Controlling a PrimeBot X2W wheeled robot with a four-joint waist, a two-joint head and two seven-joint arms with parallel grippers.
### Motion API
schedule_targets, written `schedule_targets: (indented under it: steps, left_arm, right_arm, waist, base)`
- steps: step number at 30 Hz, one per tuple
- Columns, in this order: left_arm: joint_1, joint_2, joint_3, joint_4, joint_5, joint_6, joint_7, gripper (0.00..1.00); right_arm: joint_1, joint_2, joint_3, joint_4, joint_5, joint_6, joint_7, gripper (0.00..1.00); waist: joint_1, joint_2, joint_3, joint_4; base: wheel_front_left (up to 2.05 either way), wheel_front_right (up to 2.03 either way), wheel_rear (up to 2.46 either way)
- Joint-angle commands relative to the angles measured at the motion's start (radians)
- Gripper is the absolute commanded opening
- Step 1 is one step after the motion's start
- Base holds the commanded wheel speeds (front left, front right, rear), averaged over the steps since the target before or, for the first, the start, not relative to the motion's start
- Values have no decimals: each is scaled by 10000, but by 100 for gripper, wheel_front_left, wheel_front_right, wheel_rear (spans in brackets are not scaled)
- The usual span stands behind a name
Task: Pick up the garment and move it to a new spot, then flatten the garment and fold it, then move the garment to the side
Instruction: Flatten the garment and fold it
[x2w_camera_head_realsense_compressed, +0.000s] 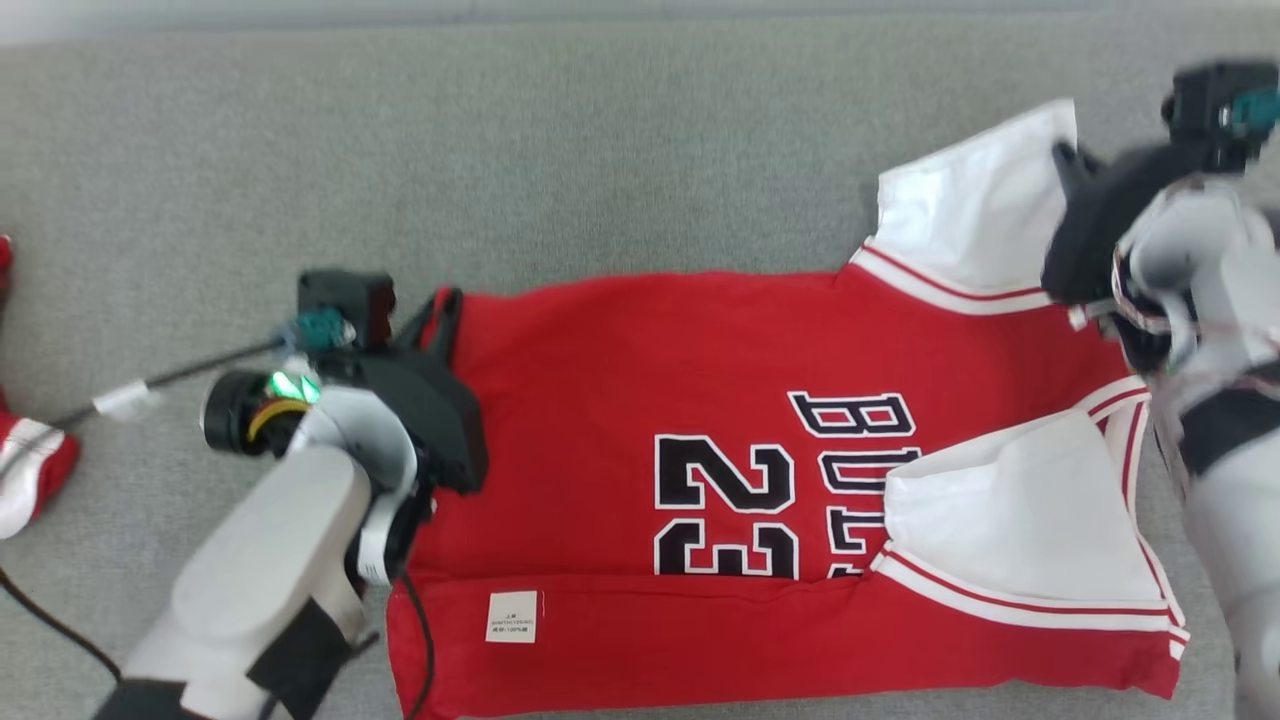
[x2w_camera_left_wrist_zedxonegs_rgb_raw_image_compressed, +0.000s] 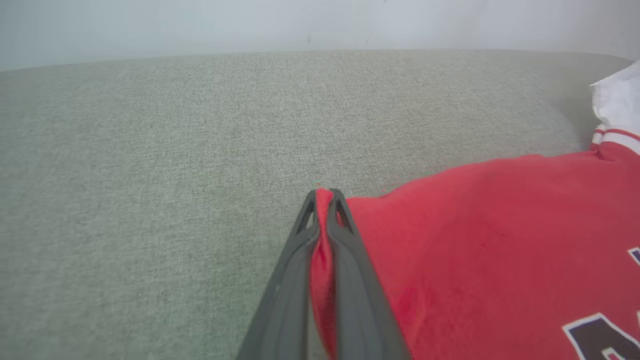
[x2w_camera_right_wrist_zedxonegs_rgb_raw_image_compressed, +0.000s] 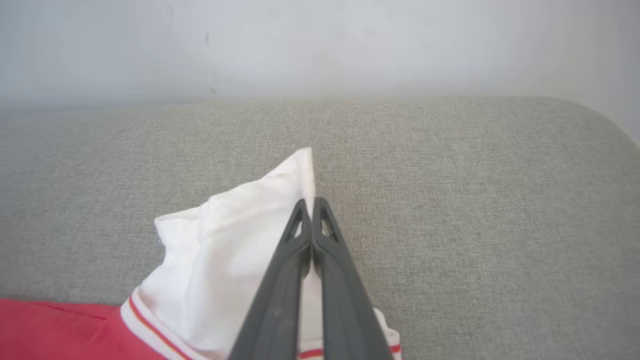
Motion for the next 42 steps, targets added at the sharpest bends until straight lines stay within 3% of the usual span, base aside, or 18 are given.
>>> schedule_targets:
  steps: [1,11,18,30,40,41,42]
  left_arm:
    - [392,-92,-42,-1,-46,96,-274,0]
    - [1381,-160,-101,74,-33,281,-1136,0]
    - [1974,-1,-57,151,-23,347,-1730,0]
    - [3245,5,-135,-209,-293,638,-1939,0]
    - [3996,-28,-93,-254,-589,832,-2057,0]
    - [4055,-18,-119,-236,-603,835,-2034,4]
    - [4091,-12,-135,-231,-613,832,-2034,28]
  right_arm:
    - [726,-299,209,-508,406,-22,-62,0]
    - [3468,-1157,161,-3157,1598,-22,-114,0]
    - [5792,-1359,-375,-5658,1985,-22,865,0]
    - [9276,-208,-2252,-9380,1242,-22,3325,0]
    - [10612,486,-2795,-10504,716,-22,4174,0]
    - [10668,530,-2803,-10541,675,-22,4182,0]
    - [10718,543,-2814,-10556,608,-22,4189,0]
  waist:
    - [0,0,-485,-20]
    - [0,0,-1238,6]
    - [0,0,-1703,-104]
    - [0,0,-1940,-149]
    - [0,0,-2010,-81]
    - [0,0,-2016,-79]
    - [0,0,-2019,-76]
  base:
    - [0,0,0]
    - [0,0,0]
    - [0,0,0]
    - [0,0,0]
    - [0,0,0]
    - [0,0,0]
    - [0,0,0]
